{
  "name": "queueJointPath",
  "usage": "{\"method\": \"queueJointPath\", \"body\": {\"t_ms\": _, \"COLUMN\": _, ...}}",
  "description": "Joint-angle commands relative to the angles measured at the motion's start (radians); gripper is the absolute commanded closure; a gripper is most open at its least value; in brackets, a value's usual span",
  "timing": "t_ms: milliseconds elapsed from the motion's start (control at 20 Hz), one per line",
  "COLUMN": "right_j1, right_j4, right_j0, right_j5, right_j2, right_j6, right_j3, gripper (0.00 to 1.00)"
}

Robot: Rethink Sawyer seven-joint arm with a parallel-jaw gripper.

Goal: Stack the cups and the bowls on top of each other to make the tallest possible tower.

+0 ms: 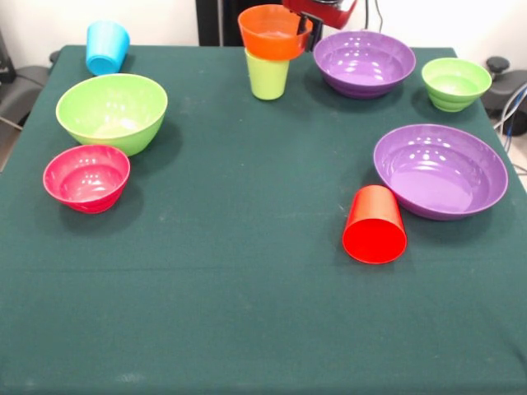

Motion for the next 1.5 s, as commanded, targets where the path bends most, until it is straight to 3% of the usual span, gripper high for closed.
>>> {"method": "queueJointPath", "body": {"t_ms": 50, "right_j1": -0.011, "right_j4": -0.021, "right_j0": -0.030, "right_j5": -0.063, "right_j2": 0.059, "right_j6": 0.087, "right_j3": -0.002, "gripper": 1.00}}
{"method": "queueJointPath", "body": {"t_ms": 1100, "right_j1": 0.043, "right_j4": -0.022, "right_j0": -0.045, "right_j5": -0.124, "right_j2": 0.077, "right_j6": 0.100, "right_j3": 0.005, "gripper": 1.00}}
{"method": "queueJointPath", "body": {"t_ms": 1500, "right_j1": 0.018, "right_j4": -0.013, "right_j0": -0.055, "right_j5": -0.100, "right_j2": 0.086, "right_j6": 0.093, "right_j3": 0.044, "gripper": 1.00}}
